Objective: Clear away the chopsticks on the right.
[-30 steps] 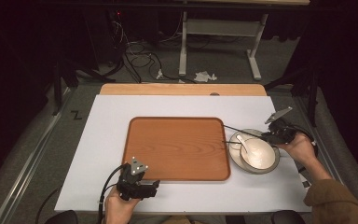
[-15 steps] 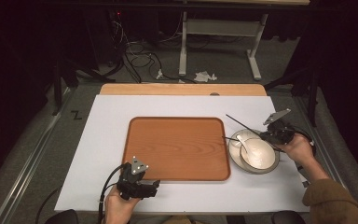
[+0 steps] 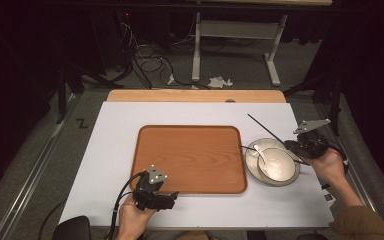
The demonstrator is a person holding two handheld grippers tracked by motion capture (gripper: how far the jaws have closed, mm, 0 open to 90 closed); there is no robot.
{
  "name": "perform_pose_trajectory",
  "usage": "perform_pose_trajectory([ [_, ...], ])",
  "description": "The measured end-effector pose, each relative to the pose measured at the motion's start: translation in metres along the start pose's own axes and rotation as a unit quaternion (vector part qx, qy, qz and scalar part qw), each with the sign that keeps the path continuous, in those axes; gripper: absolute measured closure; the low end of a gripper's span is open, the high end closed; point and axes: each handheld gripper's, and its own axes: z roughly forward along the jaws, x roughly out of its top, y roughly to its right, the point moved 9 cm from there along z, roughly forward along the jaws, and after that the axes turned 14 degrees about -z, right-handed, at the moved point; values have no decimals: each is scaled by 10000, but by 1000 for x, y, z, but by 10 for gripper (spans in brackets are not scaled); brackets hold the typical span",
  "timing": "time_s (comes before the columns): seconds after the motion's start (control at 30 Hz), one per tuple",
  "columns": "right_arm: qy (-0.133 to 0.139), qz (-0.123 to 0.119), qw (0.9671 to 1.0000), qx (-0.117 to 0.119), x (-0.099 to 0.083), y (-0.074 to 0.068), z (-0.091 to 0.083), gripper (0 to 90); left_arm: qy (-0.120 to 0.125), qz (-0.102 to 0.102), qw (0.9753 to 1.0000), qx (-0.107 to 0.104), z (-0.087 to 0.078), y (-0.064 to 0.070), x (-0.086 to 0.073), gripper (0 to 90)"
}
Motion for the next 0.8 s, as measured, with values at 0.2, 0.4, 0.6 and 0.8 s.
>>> perform_pose_trajectory([
  [0.2,215,121,9997,-62,7,-18,-22,866,-23,158,9997,-168,7,8,7,221],
  [0.4,358,67,9993,-94,15,-40,-40,866,-36,241,9993,-300,12,13,13,223],
  [0.6,495,127,9987,6,21,-66,-50,866,-63,313,9987,-391,16,18,16,224],
  [0.8,559,158,9981,218,27,-99,-52,866,-60,363,9982,-464,18,22,18,224],
])
